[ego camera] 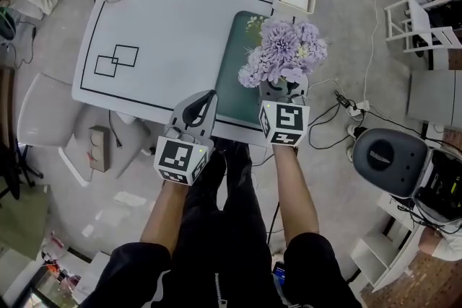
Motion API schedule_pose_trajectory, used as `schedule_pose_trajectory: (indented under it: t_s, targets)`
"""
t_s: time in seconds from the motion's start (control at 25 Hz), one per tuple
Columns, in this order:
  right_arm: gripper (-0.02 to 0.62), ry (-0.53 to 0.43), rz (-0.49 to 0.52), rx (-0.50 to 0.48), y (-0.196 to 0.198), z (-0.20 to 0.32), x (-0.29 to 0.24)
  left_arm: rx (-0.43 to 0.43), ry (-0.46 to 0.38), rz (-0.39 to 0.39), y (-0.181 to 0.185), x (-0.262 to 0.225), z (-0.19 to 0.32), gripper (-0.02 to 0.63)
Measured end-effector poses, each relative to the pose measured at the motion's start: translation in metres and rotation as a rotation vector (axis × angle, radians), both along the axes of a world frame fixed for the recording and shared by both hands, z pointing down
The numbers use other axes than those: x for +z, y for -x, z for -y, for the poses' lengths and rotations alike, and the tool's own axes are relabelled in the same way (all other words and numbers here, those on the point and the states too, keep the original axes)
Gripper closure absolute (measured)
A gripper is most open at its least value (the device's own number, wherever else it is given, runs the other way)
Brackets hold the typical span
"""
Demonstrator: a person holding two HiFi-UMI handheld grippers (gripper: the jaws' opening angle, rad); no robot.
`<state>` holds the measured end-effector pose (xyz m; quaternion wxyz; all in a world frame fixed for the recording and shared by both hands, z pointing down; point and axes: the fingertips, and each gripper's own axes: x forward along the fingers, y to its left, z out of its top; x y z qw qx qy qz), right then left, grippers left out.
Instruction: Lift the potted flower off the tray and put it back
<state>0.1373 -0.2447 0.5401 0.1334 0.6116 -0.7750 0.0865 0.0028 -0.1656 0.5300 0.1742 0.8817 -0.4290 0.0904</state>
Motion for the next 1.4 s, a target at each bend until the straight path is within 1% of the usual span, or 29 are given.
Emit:
schedule_pose_trajectory:
  t_s: [0.08,0.44,0.8,1.08,1.28,1.4]
  targets:
    - [0.35,0.002,-0.014,0.001,-0.002,0.0,0.0,-0.003,0.006,-0.003,0.002,0.001,-0.001,0.6]
    - [0.351,-0.013,-0.005,0.003,-0.002,0.001,0.0,-0.013,0.011,-0.003,0.009,0.002,-0.005,0.6]
    - [0.353,-0.018,-0.001,-0.009,-0.001,0.001,-0.005,-0.021,-0.002,-0.005,0.014,-0.004,-0.005,0.6]
    - [0.353,-0.046,0.002,-0.024,0.0,0.0,-0.039,-0.02,-0.02,-0.01,0.013,-0.016,-0.01,0.6]
    - [0.353,-0.062,0.028,-0.013,0.002,-0.005,-0.072,-0.02,-0.051,-0.022,0.015,-0.035,-0.008,0.6]
    - [0.353,-0.069,0.037,-0.015,0.011,-0.012,-0.089,-0.016,-0.073,-0.03,0.018,-0.048,-0.008,0.6]
